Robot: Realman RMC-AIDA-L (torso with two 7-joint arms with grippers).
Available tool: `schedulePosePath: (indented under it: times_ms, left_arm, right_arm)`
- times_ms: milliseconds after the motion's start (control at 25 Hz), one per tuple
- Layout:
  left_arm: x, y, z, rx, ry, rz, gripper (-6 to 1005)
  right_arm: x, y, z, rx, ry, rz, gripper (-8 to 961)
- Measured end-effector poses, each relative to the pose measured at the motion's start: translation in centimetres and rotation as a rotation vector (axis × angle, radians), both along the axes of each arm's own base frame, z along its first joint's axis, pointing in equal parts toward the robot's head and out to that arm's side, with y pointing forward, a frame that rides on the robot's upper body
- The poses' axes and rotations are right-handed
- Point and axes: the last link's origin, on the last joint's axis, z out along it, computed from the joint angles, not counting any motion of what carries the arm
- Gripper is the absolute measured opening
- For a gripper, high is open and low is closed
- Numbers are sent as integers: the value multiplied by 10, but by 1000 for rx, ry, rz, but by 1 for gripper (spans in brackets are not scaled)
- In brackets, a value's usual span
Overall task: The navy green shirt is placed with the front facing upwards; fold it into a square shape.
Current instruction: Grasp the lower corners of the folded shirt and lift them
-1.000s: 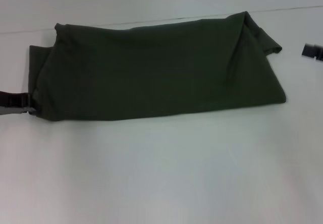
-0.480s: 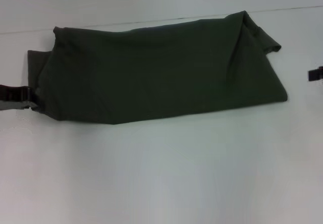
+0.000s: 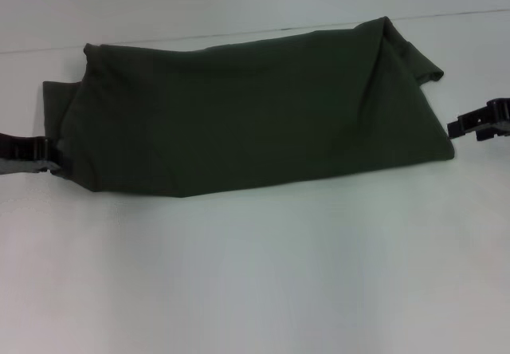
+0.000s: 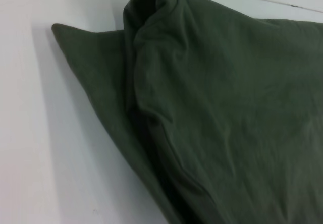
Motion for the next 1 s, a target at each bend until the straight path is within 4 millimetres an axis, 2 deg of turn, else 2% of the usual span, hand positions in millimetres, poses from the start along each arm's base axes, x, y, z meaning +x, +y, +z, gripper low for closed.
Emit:
schedulePosePath:
  times_ms: [160, 440, 1000]
  left_arm:
    - [0, 1, 0, 3, 1, -3, 7]
    - [1, 2, 1, 8, 5, -6, 6]
    - [0, 2, 0, 9, 5, -5, 6]
  right_arm:
    - [7, 3, -3, 39, -19, -24, 649]
    - [17, 4, -20, 37, -42, -47, 649]
    - [23, 8, -36, 80, 11, -83, 650]
